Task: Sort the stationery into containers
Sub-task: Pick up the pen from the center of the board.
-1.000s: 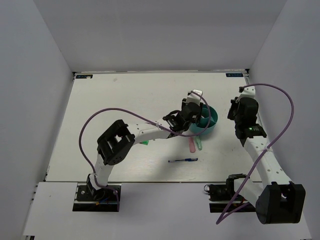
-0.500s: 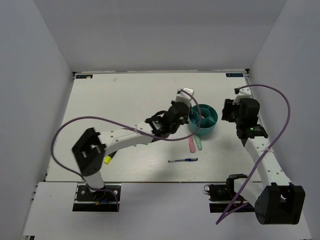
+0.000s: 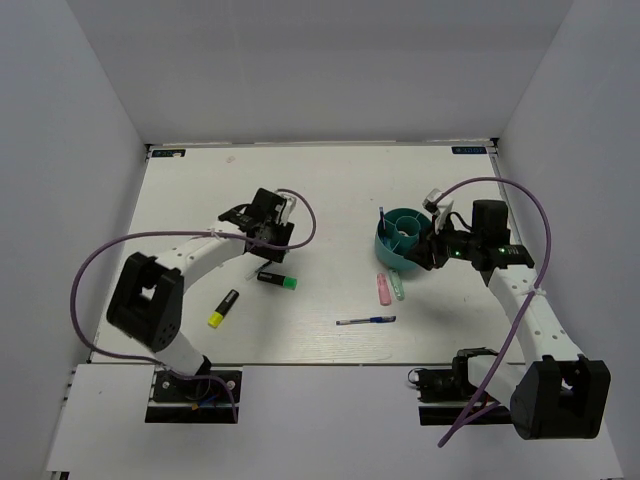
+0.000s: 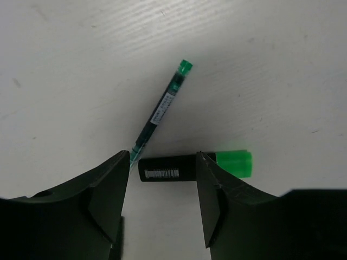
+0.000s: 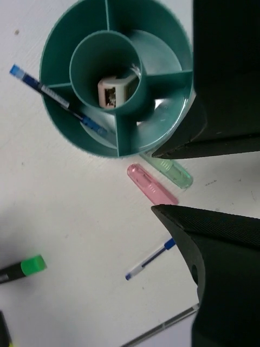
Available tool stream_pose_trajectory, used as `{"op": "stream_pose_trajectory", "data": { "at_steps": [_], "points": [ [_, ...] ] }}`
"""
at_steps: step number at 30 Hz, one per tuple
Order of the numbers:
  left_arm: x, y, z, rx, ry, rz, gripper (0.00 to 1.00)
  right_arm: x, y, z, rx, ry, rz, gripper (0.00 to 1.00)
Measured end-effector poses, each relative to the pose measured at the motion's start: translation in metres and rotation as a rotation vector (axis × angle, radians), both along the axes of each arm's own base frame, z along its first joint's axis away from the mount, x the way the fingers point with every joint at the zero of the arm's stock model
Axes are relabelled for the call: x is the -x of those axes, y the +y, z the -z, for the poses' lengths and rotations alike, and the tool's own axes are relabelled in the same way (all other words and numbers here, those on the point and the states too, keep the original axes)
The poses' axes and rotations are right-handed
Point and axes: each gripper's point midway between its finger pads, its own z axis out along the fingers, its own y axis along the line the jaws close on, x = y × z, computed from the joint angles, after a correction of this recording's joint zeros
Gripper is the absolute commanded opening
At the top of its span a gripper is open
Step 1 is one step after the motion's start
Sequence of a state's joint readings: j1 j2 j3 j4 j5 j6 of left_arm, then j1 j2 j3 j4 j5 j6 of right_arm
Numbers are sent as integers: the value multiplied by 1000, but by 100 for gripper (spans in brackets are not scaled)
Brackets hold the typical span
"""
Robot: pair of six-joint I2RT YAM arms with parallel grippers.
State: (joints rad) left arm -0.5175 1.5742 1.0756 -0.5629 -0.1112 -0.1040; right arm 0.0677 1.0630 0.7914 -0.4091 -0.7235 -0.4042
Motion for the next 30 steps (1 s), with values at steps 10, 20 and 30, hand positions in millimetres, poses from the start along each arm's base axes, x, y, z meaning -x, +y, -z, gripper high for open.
{"op": "stream_pose_trajectory", "data": {
  "at_steps": [10, 20, 30],
  "points": [
    [-4, -11, 46, -24, 151, 137, 61, 12, 10, -2, -36, 6, -89, 35],
    [-14, -12, 55, -15, 160, 168, 59, 14, 10, 4, -37, 45, -95, 35],
    [-23, -3, 64, -21, 168, 168, 46, 13, 11, 3, -38, 39, -105, 35]
  ]
}}
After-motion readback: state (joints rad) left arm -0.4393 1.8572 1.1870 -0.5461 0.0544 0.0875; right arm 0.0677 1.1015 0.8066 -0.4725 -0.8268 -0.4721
